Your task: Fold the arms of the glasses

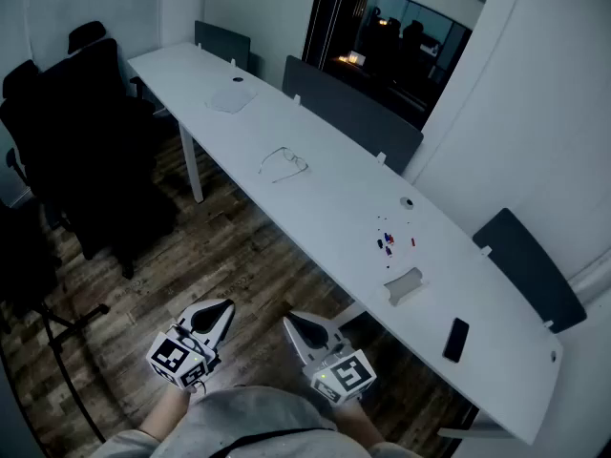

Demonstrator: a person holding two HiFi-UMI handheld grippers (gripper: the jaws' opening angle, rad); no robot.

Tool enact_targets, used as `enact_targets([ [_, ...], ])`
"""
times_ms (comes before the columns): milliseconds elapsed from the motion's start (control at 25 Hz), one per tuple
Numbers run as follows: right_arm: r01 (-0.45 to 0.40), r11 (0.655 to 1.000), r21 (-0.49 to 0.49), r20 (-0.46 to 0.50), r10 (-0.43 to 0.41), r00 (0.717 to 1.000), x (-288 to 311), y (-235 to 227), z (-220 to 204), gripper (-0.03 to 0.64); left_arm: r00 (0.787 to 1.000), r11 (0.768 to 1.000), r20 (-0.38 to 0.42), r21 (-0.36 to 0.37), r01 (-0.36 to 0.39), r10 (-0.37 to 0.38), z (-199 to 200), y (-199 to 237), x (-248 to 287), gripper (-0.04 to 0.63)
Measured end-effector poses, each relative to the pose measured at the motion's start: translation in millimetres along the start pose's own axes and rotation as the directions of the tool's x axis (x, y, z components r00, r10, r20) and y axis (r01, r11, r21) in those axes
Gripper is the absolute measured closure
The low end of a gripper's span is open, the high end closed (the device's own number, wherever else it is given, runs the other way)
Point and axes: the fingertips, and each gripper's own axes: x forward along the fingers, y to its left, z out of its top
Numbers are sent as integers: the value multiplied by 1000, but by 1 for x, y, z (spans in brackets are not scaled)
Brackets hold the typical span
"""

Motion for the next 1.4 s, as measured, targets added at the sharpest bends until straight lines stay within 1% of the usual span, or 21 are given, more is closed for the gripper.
enact_targets([
  [200,-13,1000,7,3,13,1000,-4,-6,-3,597,999,999,-17,-20,-28,27,-9,0,4,580],
  [360,-6,1000,28,5,6,1000,-7,-12,-7,597,999,998,-21,-28,-50,50,-12,0,4,580],
  [520,-8,1000,21,11,8,1000,-8,-16,-9,597,998,998,-11,-25,-61,61,-17,-1,6,580],
  [680,4,1000,27,5,-4,1000,-6,-25,-14,597,996,996,-26,-45,-81,80,-23,4,12,580],
  [840,12,1000,24,-23,-11,1000,7,-40,-22,597,997,995,-24,-57,-80,79,-30,23,26,580],
  [1000,33,999,22,-48,-32,998,38,-67,-31,597,996,993,-20,-77,-85,83,-35,61,53,580],
  [1080,54,998,29,-56,-53,997,59,-85,-34,597,998,994,-18,-84,-68,67,-35,85,70,580],
  [1160,80,996,34,-58,-78,995,85,-105,-33,597,1000,996,-5,-82,-31,30,-29,110,88,580],
  [1200,89,995,33,-58,-87,994,99,-115,-31,597,1000,997,-3,-73,-3,3,-23,122,97,580],
  [1280,108,994,26,-63,-106,992,130,-134,-27,597,998,997,-24,-43,63,-64,-11,143,114,580],
  [1400,144,989,33,-69,-142,988,174,-163,-22,595,988,990,-62,-4,141,-141,-2,181,141,578],
])
